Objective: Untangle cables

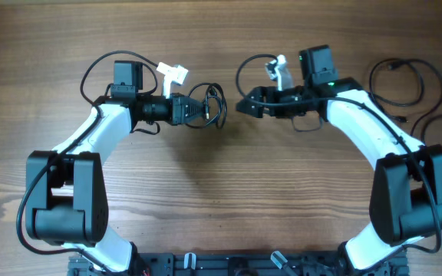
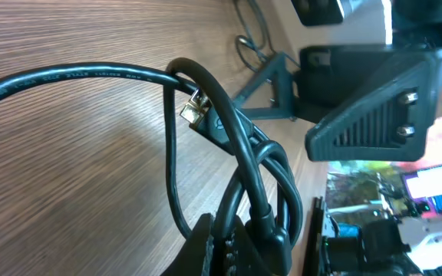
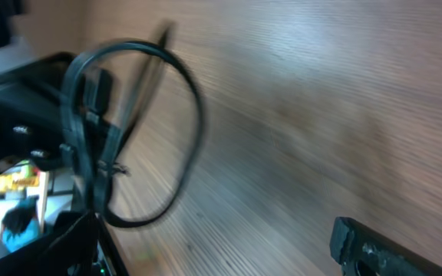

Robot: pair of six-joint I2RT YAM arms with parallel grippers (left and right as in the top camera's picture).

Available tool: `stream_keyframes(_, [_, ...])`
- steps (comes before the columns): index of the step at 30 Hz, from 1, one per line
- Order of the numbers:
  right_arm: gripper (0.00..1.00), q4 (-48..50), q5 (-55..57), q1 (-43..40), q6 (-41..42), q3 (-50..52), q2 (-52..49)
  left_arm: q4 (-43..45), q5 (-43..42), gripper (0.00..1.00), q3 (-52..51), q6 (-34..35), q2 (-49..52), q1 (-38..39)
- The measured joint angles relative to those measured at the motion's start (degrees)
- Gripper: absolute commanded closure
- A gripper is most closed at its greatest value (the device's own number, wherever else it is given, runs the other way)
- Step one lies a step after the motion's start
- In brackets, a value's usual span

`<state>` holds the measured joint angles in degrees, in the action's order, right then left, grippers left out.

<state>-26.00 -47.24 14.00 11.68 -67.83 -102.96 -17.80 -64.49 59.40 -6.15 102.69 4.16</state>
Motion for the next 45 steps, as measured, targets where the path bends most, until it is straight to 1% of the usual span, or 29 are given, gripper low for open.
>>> stream_keyframes(2, [0.09,2.78,-1.46,0.92,0.28,0.0,0.0,0.02,-0.74,0.96,0.0,-0.81,0.0,0.0])
stream_keyframes(4, [0.22,5.2,-2.43,1.88,1.66,0.0,0.0,0.02,-1.53,0.96,0.0,-1.55,0.0,0.02])
stream_keyframes(7, [0.34,6.78,-3.15,3.23,2.82,0.0,0.0,0.02,-1.95,0.96,0.0,-2.08,0.0,0.39])
stream_keyframes(9, [0.38,7.19,-3.34,4.13,3.39,0.0,0.0,0.02,-2.08,0.96,0.0,-2.23,0.0,0.9])
stream_keyframes(10, [0.41,7.32,-3.34,4.46,3.39,0.0,0.0,0.02,-2.08,0.96,0.0,-2.36,0.0,1.16])
stream_keyframes(11, [0.5,7.37,-3.32,4.83,3.69,0.0,0.0,0.04,-2.1,0.96,0.0,-2.4,0.0,1.55])
stream_keyframes(12, [0.57,7.61,-3.21,5.07,4.09,0.0,0.0,0.07,-2.1,0.96,0.0,-2.45,0.0,1.92])
stream_keyframes(14, [0.64,8.13,-1.97,5.16,5.6,0.0,0.0,0.09,-2.12,0.96,0.0,-2.6,0.0,2.6])
stream_keyframes(16, [0.75,8.94,-1.01,5.16,6.91,0.0,0.0,0.26,-2.03,0.96,0.0,-2.6,0.0,2.95])
stream_keyframes(20, [0.87,12.81,1.05,5.46,8.61,0.0,0.0,0.46,-2.03,0.96,0.0,-2.6,0.0,2.93])
stream_keyframes(22, [0.96,15.08,2.01,5.4,9.33,0.0,0.0,0.39,-2.05,0.96,0.0,-2.6,0.0,2.93])
stream_keyframes(24, [0.96,17.33,4.11,5.33,11.21,0.0,0.0,0.31,-2.23,0.96,0.0,-2.62,0.0,2.97])
stream_keyframes(27, [0.96,17.68,6.88,5.31,12.74,0.0,0.0,0.28,-2.34,0.96,0.0,-2.62,0.0,2.97])
stream_keyframes(35, [0.95,16.74,8.92,5.31,12.9,0.0,0.0,0.28,-2.73,0.96,0.0,-2.62,0.0,2.97])
stream_keyframes(37, [0.91,16.83,7.08,5.31,12.7,0.0,-0.02,0.28,-2.82,0.96,0.0,-2.62,0.0,2.97])
stream_keyframes(40, [0.92,16.87,2.08,5.31,11.96,0.0,-0.02,0.28,-2.91,0.96,0.0,-2.62,0.0,2.97])
stream_keyframes(42, [0.91,14.73,-0.46,5.35,11.52,0.0,-0.02,0.2,-2.93,0.96,0.0,-2.62,0.0,2.97])
stream_keyframes(43, [0.89,13.51,-1.01,5.31,11.26,-0.02,-0.02,0.0,-2.99,0.96,-0.11,-2.64,0.0,2.97])
stream_keyframes(45, [0.82,11.04,-1.42,5.18,10.54,-0.07,-0.02,-0.22,-3.04,0.96,-0.44,-2.69,0.0,3.1])
